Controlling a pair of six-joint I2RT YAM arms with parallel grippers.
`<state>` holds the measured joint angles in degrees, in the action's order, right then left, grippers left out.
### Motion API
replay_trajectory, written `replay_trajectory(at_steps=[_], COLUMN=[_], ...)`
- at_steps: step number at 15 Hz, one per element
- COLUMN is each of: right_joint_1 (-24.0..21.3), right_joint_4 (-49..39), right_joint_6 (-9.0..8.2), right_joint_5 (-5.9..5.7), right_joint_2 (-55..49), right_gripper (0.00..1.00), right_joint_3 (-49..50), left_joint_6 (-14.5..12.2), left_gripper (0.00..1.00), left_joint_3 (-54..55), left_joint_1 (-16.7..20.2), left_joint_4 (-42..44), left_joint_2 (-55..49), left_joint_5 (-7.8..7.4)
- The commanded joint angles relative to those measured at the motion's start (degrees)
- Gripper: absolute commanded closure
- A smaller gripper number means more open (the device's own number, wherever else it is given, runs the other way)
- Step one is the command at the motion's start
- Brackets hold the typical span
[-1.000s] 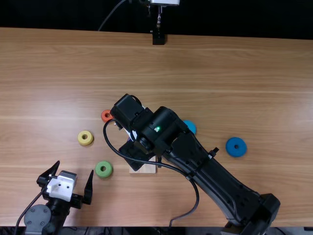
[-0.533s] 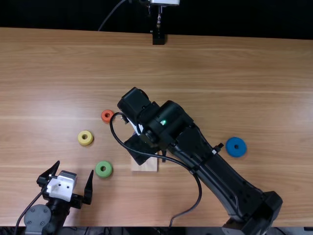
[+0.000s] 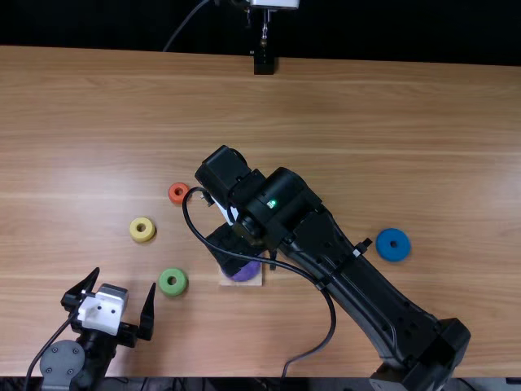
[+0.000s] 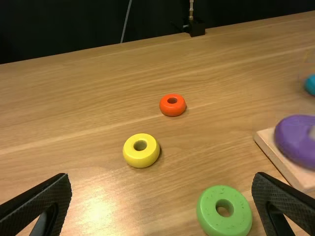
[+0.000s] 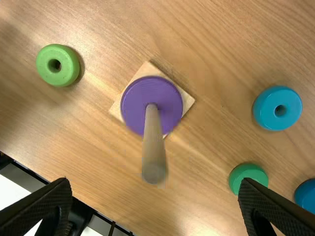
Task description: Build the Hanoi tower: stack the rings onto the peg from bottom to top in this color order: purple, dark blue, light blue, dark green, light green, yellow, orange.
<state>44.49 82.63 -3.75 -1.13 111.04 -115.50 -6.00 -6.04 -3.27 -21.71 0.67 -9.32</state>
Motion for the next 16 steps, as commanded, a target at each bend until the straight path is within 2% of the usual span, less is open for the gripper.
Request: replay_trajectory(at_steps=[1, 5, 6, 7, 8, 9, 10, 14, 15, 16], right_joint_1=[0.16, -0.28, -0.72, -1.69, -3.27, -5.47, -7.75, -16.28, -18.12, -19.79], right_joint_4=[-0.09, -3.68, -5.79, -7.16, -7.79, -8.11, -8.63, -8.85, -8.85, -8.95], right_joint_6=[-0.26, -0.58, -1.0, -1.0, -1.0, -1.1, -1.1, -1.1, -1.74, -4.9], right_joint_5=[-0.67, -0.77, -1.62, -4.04, -7.42, -10.16, -10.9, -11.0, -10.9, -11.0], right_joint_2=[0.58, 0.49, 0.49, 0.4, 0.23, -0.04, -0.74, -7.51, -9.44, -11.38], right_gripper=[0.0, 0.0, 0.0, 0.0, 0.0, 0.0, 0.0, 0.0, 0.0, 0.0], right_joint_3=[-0.34, -1.74, -2.97, -3.24, -3.15, -2.71, -1.04, 9.42, 11.35, 14.34], left_joint_6=[-0.86, -0.86, -0.86, -0.86, -0.86, -0.86, -0.86, -0.86, -0.86, -0.86], left_gripper=[0.0, 0.0, 0.0, 0.0, 0.0, 0.0, 0.0, 0.0, 0.0, 0.0], left_joint_3=[6.04, 6.04, 6.04, 6.04, 6.04, 6.04, 6.04, 6.04, 6.04, 6.04], left_joint_1=[0.37, 0.37, 0.37, 0.37, 0.37, 0.37, 0.37, 0.37, 0.37, 0.37], left_joint_4=[-4.34, -4.34, -4.34, -4.34, -4.34, -4.34, -4.34, -4.34, -4.34, -4.34], left_joint_2=[-0.67, -0.67, -0.67, -0.67, -0.67, -0.67, -0.67, -0.67, -0.67, -0.67], left_joint_5=[-0.59, -0.59, -0.59, -0.59, -0.59, -0.59, -0.59, -0.59, -0.59, -0.59])
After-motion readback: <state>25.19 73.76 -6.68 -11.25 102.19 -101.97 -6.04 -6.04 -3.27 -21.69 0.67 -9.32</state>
